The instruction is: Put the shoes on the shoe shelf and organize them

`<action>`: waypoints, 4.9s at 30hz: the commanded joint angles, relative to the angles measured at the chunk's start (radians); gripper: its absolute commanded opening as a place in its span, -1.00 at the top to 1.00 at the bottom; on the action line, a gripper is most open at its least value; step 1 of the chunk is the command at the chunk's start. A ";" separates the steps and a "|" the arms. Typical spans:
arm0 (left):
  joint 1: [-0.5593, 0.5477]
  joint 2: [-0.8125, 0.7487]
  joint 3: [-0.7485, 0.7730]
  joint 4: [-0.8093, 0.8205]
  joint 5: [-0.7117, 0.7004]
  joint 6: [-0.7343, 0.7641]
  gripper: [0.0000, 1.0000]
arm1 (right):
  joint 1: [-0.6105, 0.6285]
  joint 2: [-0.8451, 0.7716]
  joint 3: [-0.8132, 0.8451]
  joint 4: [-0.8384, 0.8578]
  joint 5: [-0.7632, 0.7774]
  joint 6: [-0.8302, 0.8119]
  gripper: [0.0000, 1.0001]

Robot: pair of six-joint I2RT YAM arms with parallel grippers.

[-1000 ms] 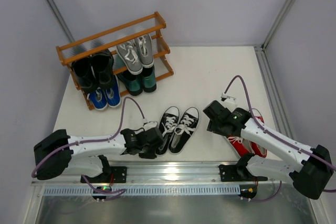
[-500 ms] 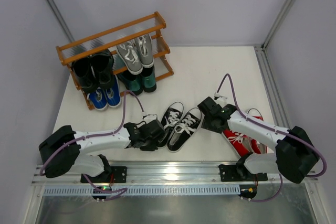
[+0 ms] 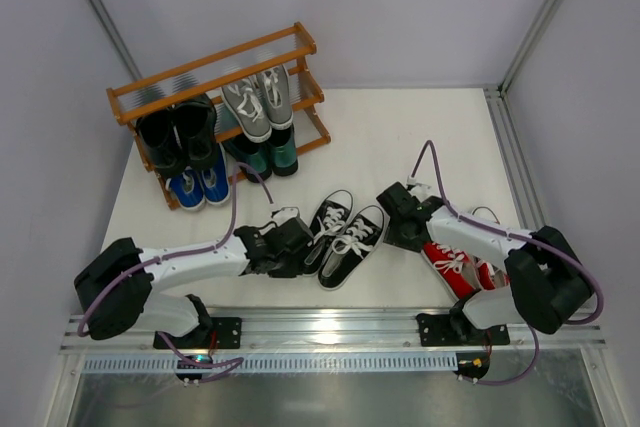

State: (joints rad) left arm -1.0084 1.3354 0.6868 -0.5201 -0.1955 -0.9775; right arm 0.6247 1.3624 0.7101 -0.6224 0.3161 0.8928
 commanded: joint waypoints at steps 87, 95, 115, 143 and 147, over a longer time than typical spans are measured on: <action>-0.061 0.128 0.570 -0.078 -0.160 0.413 0.99 | -0.051 -0.379 0.298 -0.367 0.146 -0.158 -0.57; -0.029 0.149 1.060 -0.317 -0.337 0.540 0.99 | -0.057 -0.399 0.391 -0.431 0.215 -0.190 -0.56; 0.757 0.439 1.850 -0.494 -0.338 0.777 0.99 | -0.080 -0.309 0.561 -0.487 0.215 -0.285 -0.52; 1.071 0.495 1.725 -0.514 -0.137 0.867 1.00 | -0.080 -0.112 0.729 -0.479 0.129 -0.341 -0.44; 1.070 0.505 1.720 -0.506 -0.085 0.869 1.00 | -0.080 -0.108 0.727 -0.471 0.130 -0.345 -0.44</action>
State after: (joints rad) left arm 0.0597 1.8641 2.3844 -1.1992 -0.3271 -0.1436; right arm 0.5476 1.2591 1.3987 -1.1221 0.4458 0.5697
